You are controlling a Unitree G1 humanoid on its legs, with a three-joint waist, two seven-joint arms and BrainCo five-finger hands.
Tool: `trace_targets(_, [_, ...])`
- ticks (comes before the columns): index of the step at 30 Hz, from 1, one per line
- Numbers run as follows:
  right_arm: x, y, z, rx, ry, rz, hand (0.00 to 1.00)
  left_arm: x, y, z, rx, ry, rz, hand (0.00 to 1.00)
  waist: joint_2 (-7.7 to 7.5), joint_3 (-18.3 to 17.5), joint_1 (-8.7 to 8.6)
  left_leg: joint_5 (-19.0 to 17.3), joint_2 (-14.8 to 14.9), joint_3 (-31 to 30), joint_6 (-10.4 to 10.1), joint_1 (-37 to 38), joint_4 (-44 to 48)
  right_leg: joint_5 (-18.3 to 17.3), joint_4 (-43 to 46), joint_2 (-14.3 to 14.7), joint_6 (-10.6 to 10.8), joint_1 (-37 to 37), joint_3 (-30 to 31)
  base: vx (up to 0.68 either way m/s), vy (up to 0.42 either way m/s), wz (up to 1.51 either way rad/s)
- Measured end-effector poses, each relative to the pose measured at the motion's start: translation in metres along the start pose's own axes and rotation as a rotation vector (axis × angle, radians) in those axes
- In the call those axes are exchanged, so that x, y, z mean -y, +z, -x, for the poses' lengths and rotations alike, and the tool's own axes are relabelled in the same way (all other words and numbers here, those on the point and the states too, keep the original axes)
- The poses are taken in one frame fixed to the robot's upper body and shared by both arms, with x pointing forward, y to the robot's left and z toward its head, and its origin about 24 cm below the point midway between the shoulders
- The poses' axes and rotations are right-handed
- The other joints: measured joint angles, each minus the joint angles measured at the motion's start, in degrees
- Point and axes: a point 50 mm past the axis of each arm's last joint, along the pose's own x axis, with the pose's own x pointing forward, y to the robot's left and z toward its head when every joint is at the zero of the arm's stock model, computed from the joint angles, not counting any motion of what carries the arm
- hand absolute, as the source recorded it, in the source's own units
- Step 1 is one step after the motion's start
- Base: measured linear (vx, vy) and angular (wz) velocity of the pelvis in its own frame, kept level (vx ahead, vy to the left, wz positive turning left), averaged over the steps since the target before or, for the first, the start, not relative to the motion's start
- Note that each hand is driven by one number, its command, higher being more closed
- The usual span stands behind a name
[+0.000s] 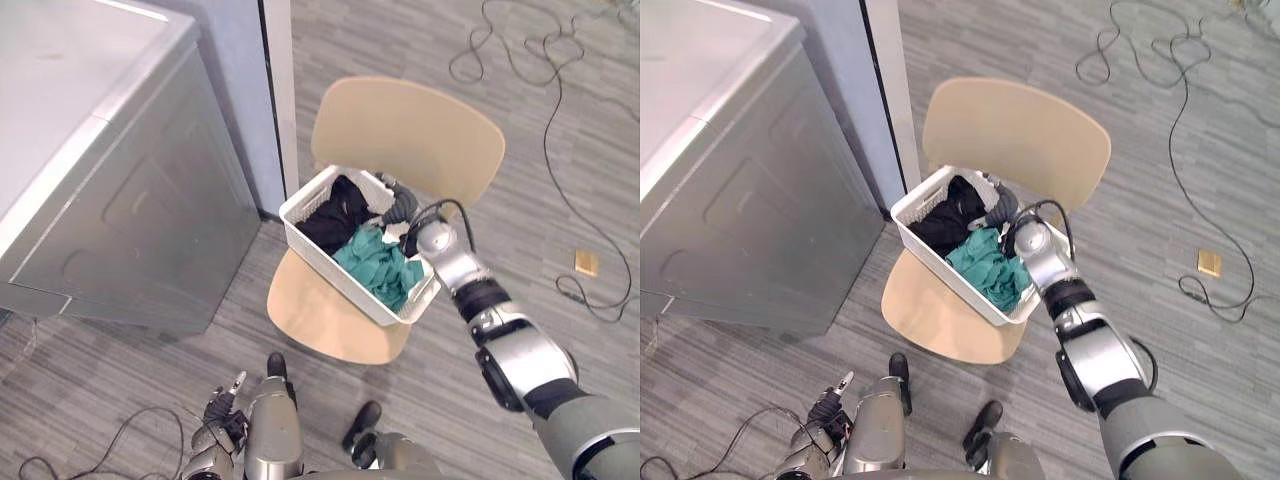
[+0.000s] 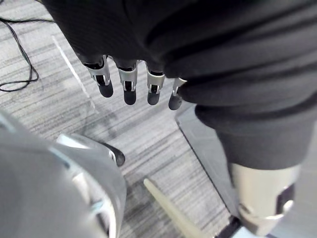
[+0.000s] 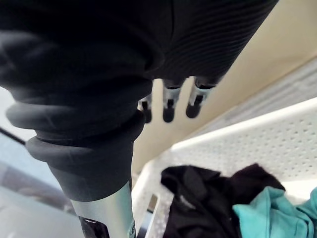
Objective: Pick up the laundry basket with both hands and put the clothes into the washing machine.
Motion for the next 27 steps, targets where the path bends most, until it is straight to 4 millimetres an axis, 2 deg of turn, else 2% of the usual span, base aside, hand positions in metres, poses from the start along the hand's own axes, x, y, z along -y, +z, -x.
trace_targets(1, [0.013, 0.010, -0.004, 0.016, -0.034, 0.008, 0.00, 0.001, 0.007, -0.002, 0.022, 0.004, 0.022, 0.00, 0.19, 1.07, 0.19, 0.25, -0.08, 0.01, 0.13, -1.12, -0.03, 0.73, -1.01, 0.16, 0.05, -0.86, 0.02, -0.04, 0.021, 0.00])
trace_targets(3, [0.026, 0.023, -0.010, 0.029, -0.070, 0.023, 0.00, 0.001, 0.015, -0.003, 0.058, 0.002, 0.025, 0.00, 0.22, 2.31, 0.39, 0.72, -0.15, 0.08, 0.47, -3.04, -0.14, 2.18, -2.61, 0.49, 0.11, -2.19, 0.13, -0.03, 0.048, -0.03])
trace_targets(4, [0.029, 0.025, -0.011, 0.025, -0.079, 0.029, 0.00, 0.002, 0.017, -0.003, 0.065, 0.001, 0.027, 0.00, 0.28, 2.69, 0.52, 0.89, -0.30, 0.06, 0.69, -3.58, -0.16, 2.52, -3.14, 0.48, 0.13, -2.40, 0.00, -0.03, 0.065, 0.05])
trace_targets(6, [0.041, 0.022, -0.012, -0.001, -0.106, 0.047, 0.00, 0.009, 0.024, -0.005, 0.079, -0.016, 0.050, 0.00, 0.88, 3.69, 1.91, 1.38, -0.62, -0.09, 1.20, -5.41, -0.26, 3.60, -4.23, 0.50, 0.18, -3.54, -0.85, -0.02, 0.070, 0.10])
trace_targets(9, [0.049, 0.023, -0.013, -0.014, -0.121, 0.064, 0.00, 0.017, 0.032, -0.006, 0.108, -0.034, 0.070, 0.00, 1.34, 5.28, 2.02, 3.74, -1.97, -1.37, 1.68, -6.55, -2.77, 3.66, -4.42, 0.07, 0.22, -4.51, -2.65, -0.02, 0.053, 0.31])
trace_targets(14, [0.056, 0.024, -0.013, -0.025, -0.134, 0.102, 0.00, 0.026, 0.031, -0.005, 0.103, -0.056, 0.124, 0.00, 1.69, 6.47, 2.05, 6.10, -2.88, -2.58, 1.47, -8.96, -5.57, 3.71, -4.39, 0.04, 0.13, -7.20, -3.61, -0.05, 0.038, 0.16])
trace_targets(18, [0.063, 0.016, -0.012, -0.051, -0.143, 0.135, 0.00, 0.050, 0.039, -0.005, 0.119, -0.124, 0.115, 0.00, 1.83, 6.90, 2.08, 9.29, -3.95, -3.20, 1.48, -9.59, -10.13, 3.90, -4.30, -0.16, -0.15, -9.35, -4.72, -0.05, 0.035, 0.13])
trace_targets(24, [0.058, 0.014, -0.012, -0.063, -0.118, 0.181, 0.00, 0.072, 0.048, -0.002, 0.152, -0.197, 0.090, 0.00, 1.86, 6.92, 1.98, 10.13, -4.40, -3.66, 1.84, -10.02, -11.32, 3.97, -4.29, -0.29, -0.25, -9.99, -5.67, 0.00, 0.032, 0.05])
trace_targets(27, [0.061, 0.014, -0.012, -0.066, -0.123, 0.193, 0.00, 0.086, 0.055, 0.000, 0.173, -0.244, 0.101, 0.00, 2.74, 7.40, 2.36, 10.28, -4.60, -4.57, 1.83, -10.74, -11.33, 3.96, -4.30, -0.23, -0.26, -10.23, -6.10, 0.02, 0.034, 0.09])
